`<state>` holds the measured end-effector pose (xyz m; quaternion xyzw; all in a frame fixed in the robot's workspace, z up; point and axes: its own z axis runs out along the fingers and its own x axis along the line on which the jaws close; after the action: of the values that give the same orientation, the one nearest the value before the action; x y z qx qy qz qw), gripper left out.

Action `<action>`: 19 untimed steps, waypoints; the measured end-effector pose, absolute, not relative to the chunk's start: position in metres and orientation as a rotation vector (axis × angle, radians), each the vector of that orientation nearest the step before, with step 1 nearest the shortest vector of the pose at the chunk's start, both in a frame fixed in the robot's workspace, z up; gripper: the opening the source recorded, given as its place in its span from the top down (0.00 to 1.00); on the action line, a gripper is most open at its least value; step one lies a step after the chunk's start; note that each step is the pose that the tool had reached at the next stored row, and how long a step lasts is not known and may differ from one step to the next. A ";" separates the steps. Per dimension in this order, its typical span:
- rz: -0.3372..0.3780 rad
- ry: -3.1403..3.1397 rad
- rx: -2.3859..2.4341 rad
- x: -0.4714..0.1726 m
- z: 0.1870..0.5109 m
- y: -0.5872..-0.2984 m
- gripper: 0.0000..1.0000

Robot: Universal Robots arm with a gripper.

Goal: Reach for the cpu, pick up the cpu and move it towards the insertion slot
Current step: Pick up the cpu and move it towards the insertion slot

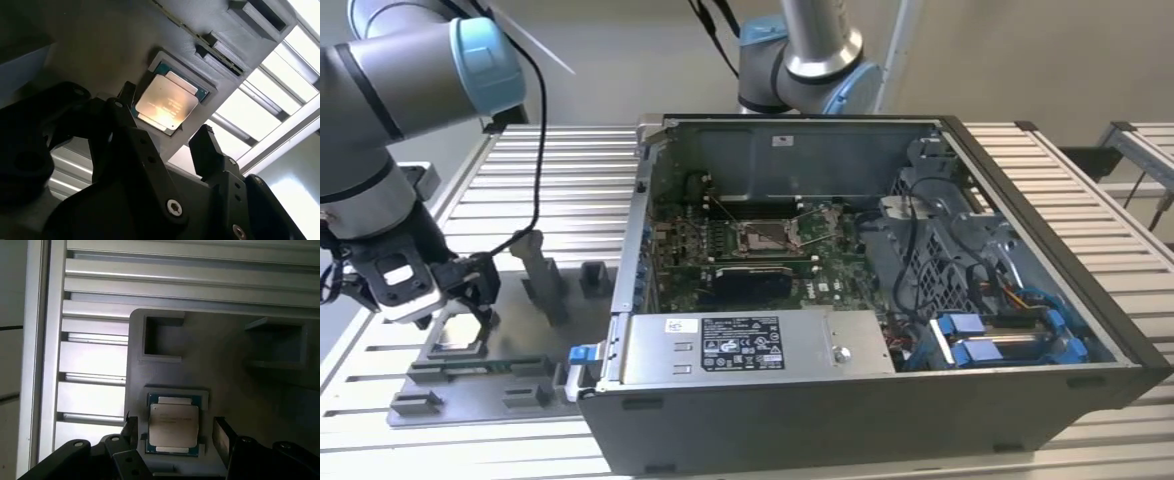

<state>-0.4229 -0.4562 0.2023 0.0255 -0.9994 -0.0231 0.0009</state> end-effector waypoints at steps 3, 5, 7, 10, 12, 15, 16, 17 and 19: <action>-0.072 -3.138 0.080 -0.423 0.199 -0.456 0.00; -0.072 -3.138 0.080 -0.423 0.198 -0.456 0.00; -0.072 -3.138 0.080 -0.423 0.196 -0.456 0.00; -0.072 -3.138 0.080 -0.423 0.194 -0.456 0.00; -0.072 -3.138 0.080 -0.423 0.192 -0.456 0.00; -0.072 -3.138 0.080 -0.423 0.190 -0.456 0.00; -0.072 -3.138 0.080 -0.423 0.190 -0.456 0.00; -0.072 -3.138 0.080 -0.423 0.189 -0.456 0.00; -0.072 -3.138 0.080 -0.423 0.188 -0.456 0.00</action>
<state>-0.4233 -0.4563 0.1881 0.0255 -0.9994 -0.0230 0.0009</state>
